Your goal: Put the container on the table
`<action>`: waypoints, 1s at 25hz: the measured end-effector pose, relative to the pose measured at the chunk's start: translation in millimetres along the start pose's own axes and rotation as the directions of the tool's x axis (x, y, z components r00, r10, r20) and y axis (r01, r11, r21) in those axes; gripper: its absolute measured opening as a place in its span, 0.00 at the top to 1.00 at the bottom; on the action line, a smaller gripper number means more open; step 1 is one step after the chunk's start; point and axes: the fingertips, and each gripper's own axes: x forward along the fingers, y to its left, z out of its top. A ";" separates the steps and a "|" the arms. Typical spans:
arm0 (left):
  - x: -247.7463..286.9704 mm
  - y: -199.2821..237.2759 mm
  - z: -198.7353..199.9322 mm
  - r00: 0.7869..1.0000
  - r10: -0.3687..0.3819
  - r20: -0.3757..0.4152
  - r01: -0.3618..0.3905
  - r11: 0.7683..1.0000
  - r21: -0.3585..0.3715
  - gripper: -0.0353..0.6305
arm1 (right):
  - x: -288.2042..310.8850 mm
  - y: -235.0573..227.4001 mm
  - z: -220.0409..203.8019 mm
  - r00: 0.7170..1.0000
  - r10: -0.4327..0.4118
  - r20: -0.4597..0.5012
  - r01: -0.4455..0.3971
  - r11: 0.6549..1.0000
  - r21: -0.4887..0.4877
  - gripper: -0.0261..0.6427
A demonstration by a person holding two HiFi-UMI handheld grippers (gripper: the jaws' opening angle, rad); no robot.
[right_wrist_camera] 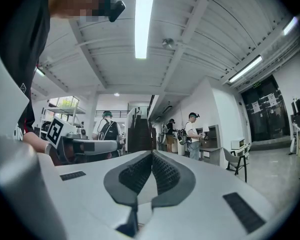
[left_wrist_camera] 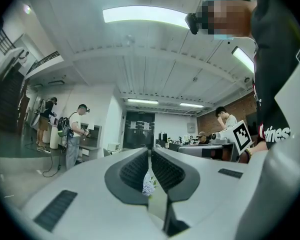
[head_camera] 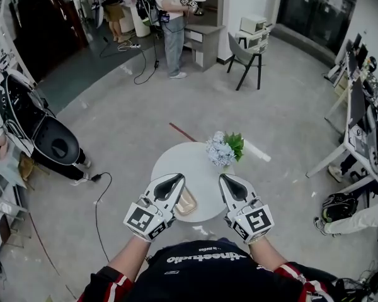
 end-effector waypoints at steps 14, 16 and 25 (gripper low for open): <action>-7.8 3.9 -3.5 0.999 0.030 -0.029 -0.030 0.999 -0.027 0.91 | 3.8 20.8 7.7 0.997 0.073 -0.017 -0.074 0.994 -0.075 0.95; -7.8 3.8 -3.9 0.999 0.031 -0.031 -0.032 0.999 -0.022 0.91 | 4.9 23.6 8.2 0.997 0.080 -0.021 -0.081 0.993 -0.088 0.95; -3.4 -0.2 -3.5 0.999 0.022 -0.032 -0.022 1.000 -0.021 0.91 | 4.4 21.8 8.8 0.997 0.076 -0.018 -0.077 0.993 -0.092 0.95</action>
